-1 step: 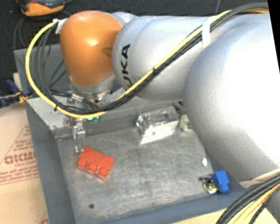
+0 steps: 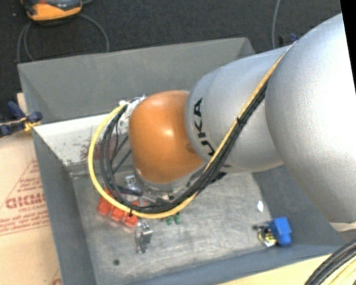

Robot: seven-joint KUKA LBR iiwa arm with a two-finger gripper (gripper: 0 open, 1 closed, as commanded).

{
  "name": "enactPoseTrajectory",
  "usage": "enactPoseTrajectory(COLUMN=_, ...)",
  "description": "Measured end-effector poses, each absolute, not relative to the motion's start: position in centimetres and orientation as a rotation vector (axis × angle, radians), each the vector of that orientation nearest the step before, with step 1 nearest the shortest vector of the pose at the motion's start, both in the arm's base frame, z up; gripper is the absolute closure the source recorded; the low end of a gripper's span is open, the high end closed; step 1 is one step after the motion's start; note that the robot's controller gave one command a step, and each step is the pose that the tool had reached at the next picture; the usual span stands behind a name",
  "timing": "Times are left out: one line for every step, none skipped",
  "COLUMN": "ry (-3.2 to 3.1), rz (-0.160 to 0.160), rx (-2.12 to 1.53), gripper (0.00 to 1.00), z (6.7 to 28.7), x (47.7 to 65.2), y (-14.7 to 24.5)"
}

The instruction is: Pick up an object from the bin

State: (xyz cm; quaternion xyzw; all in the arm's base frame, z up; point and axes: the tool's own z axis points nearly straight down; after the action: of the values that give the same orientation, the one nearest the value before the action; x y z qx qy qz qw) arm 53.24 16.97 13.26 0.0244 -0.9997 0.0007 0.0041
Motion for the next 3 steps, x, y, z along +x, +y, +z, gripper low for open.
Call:
enactPoseTrajectory(ry=-3.148, rz=-0.003, rx=-0.064, gripper=0.0, z=9.0, x=57.3, y=15.8)
enactPoseTrajectory(ry=-3.124, rz=-0.007, rx=-0.363, gripper=0.0, z=8.3, x=59.5, y=20.6)
enactPoseTrajectory(ry=-3.123, rz=-0.006, rx=-0.368, gripper=1.0, z=8.3, x=59.6, y=20.4)
